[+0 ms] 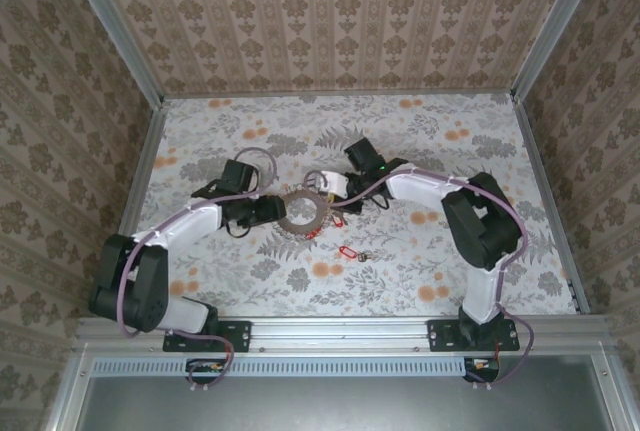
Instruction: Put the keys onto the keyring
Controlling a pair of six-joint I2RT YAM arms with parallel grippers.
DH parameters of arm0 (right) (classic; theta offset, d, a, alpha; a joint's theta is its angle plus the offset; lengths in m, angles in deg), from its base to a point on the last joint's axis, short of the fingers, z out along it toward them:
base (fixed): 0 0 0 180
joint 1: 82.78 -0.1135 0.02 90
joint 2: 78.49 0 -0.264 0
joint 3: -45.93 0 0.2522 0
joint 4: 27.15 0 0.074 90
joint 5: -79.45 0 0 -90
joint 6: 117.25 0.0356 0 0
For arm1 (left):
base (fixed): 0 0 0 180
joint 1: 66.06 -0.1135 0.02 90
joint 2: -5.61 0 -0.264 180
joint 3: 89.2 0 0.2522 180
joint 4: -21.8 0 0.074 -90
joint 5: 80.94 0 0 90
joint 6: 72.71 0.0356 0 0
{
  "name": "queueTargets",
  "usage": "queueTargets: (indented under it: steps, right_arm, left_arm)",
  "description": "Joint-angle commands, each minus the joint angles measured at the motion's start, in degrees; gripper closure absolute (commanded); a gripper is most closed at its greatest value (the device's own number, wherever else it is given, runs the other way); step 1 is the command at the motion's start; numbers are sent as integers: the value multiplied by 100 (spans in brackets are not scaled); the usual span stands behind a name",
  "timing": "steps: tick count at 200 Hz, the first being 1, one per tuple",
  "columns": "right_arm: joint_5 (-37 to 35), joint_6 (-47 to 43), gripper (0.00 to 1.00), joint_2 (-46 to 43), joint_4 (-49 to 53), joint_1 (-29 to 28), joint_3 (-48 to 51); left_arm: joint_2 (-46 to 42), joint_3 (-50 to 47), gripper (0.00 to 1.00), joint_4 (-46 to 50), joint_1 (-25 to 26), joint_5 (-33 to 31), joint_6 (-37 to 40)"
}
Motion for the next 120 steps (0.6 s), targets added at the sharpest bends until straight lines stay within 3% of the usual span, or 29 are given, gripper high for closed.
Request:
queueTargets:
  steps: [1,18,70,120]
  right_arm:
    - [237,-467,78,-259,530,-16,159]
    - [253,-532,72,-195,838,-105,45]
    - [-259,-982,72,318,1680,-497,-390]
    - [-639,-778,69,639,1540,-664,-678]
  left_arm:
    - [149,216,39,161,150,-238,98]
    - [205,200,39,108,152,-227,29]
    - [407,308,40,112,153,-92,38]
    - [574,217,40,54,43,42,-39]
